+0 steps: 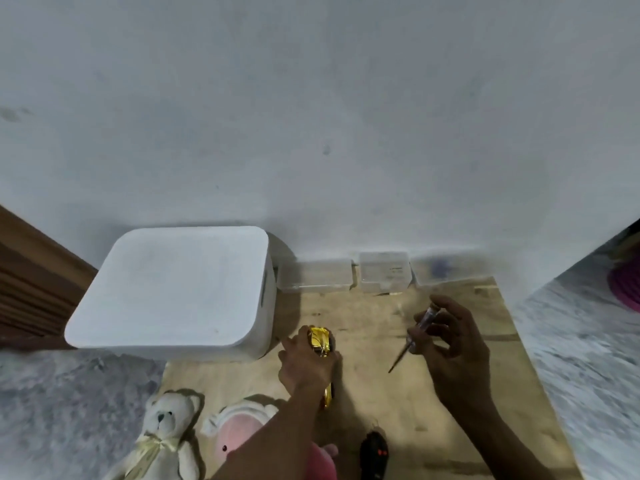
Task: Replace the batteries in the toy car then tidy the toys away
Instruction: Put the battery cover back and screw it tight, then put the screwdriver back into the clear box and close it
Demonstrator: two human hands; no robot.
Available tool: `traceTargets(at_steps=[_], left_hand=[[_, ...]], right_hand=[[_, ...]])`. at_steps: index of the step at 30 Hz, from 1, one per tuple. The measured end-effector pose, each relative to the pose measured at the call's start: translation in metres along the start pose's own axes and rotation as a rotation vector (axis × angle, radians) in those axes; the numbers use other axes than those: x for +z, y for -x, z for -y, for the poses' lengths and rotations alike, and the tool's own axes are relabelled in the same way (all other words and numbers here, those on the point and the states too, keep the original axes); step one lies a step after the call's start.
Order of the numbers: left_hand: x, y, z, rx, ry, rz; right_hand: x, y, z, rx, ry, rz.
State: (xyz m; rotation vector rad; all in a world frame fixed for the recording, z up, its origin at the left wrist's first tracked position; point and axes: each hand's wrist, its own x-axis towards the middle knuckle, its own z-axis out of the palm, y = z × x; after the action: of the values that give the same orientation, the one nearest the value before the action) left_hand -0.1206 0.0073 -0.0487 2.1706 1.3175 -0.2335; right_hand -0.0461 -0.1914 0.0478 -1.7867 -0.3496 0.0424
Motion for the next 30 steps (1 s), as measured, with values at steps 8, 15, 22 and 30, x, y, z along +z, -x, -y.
traceTargets(at_steps=[8,15,22,30], left_hand=[[0.007,-0.009,-0.005,-0.045,0.059,-0.003],[-0.042,-0.048,-0.038,0.326,0.002,-0.14],[-0.063,-0.102,-0.056,0.391,-0.302,-0.064],[-0.052,-0.12,-0.06,0.425,-0.555,-0.052]], right_hand=[[0.03,-0.04,-0.03,0.141,0.05,0.13],[0.093,-0.106,-0.063,0.127,0.355,0.478],[0.138,-0.15,-0.07,-0.169,0.853,0.752],[0.161,-0.16,-0.077,-0.343,1.147,0.779]])
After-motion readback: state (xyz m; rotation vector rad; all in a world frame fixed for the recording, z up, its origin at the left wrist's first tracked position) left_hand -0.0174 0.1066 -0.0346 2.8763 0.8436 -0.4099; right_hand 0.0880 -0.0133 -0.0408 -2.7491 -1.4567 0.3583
